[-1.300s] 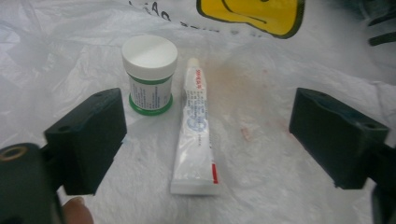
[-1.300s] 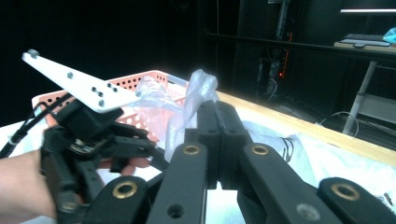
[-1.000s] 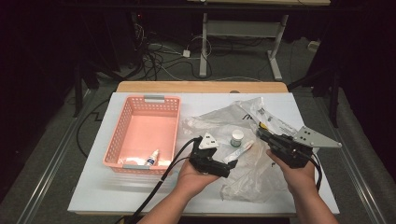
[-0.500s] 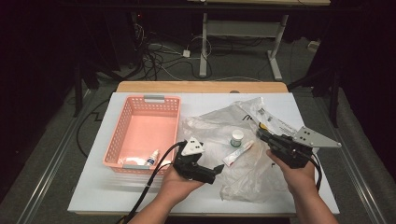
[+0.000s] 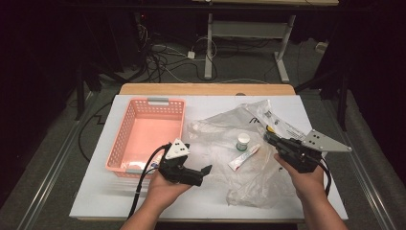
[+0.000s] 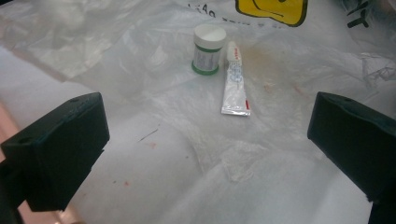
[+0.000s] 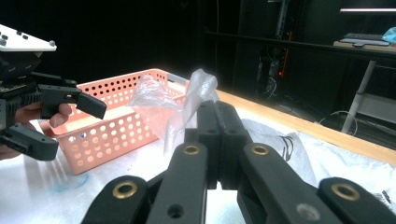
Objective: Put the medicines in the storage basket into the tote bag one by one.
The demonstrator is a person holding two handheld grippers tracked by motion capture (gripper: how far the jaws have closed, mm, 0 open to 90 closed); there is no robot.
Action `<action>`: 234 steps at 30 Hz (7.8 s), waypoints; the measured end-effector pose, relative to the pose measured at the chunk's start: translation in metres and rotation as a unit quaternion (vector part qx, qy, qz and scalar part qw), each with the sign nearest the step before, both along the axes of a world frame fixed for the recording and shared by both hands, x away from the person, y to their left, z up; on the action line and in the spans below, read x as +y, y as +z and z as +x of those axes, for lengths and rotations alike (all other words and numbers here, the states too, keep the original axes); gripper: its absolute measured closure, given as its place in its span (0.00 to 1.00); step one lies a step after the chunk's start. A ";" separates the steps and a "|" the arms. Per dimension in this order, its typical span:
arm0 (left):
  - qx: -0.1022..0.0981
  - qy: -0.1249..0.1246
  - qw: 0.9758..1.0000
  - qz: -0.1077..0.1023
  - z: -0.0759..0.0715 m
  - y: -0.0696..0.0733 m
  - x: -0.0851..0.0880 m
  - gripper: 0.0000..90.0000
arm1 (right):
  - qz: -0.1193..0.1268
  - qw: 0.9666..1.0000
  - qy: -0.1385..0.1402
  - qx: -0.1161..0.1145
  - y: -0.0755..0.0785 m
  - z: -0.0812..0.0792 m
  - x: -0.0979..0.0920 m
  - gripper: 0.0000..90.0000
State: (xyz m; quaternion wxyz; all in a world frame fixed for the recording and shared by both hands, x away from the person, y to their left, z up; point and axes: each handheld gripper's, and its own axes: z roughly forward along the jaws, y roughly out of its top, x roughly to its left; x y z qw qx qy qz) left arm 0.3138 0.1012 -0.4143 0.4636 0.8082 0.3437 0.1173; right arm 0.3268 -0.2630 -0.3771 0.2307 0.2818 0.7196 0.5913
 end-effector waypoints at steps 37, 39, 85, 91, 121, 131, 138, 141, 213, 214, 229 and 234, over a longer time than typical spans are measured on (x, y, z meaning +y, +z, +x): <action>0.012 0.168 0.986 0.005 0.010 0.003 0.130 0.00 | -0.009 1.000 -0.004 -0.003 -0.001 0.000 -0.001 1.00; 0.012 0.171 0.985 0.004 0.011 0.003 0.133 0.00 | -0.010 1.000 -0.004 -0.003 -0.001 0.000 -0.001 1.00; 0.232 0.113 0.953 0.157 0.077 -0.006 0.098 0.03 | 0.000 1.000 -0.003 0.003 0.000 0.000 -0.003 1.00; 0.272 0.104 0.941 0.171 0.085 -0.010 0.096 0.05 | 0.001 1.000 -0.001 0.004 -0.001 0.001 -0.001 1.00; 0.375 0.035 0.885 0.275 0.099 -0.032 0.075 0.49 | 0.001 1.000 -0.005 0.001 0.001 0.000 -0.003 1.00; 0.363 0.025 0.888 0.281 0.097 -0.031 0.074 0.63 | 0.000 1.000 -0.004 0.000 0.001 0.000 -0.003 1.00; 0.348 0.024 0.893 0.284 0.094 -0.029 0.073 0.64 | -0.001 1.000 -0.004 -0.002 0.001 0.000 -0.003 1.00; 0.339 0.028 0.900 0.274 0.093 -0.027 0.075 0.64 | -0.001 1.000 -0.004 -0.001 0.001 -0.001 -0.003 1.00; -0.012 0.078 0.996 0.042 0.023 0.018 0.093 0.65 | -0.004 1.000 0.002 -0.007 0.000 -0.002 0.002 1.00; -0.015 0.077 0.996 0.041 0.022 0.019 0.092 0.65 | -0.004 1.000 0.002 -0.008 0.000 -0.002 0.003 1.00; -0.040 0.046 0.998 0.019 0.015 0.035 0.064 0.65 | -0.002 1.000 0.001 -0.010 0.002 -0.003 0.001 1.00; -0.045 0.030 0.998 0.013 0.013 0.038 0.051 0.65 | -0.002 1.000 0.000 -0.013 0.003 -0.004 0.000 1.00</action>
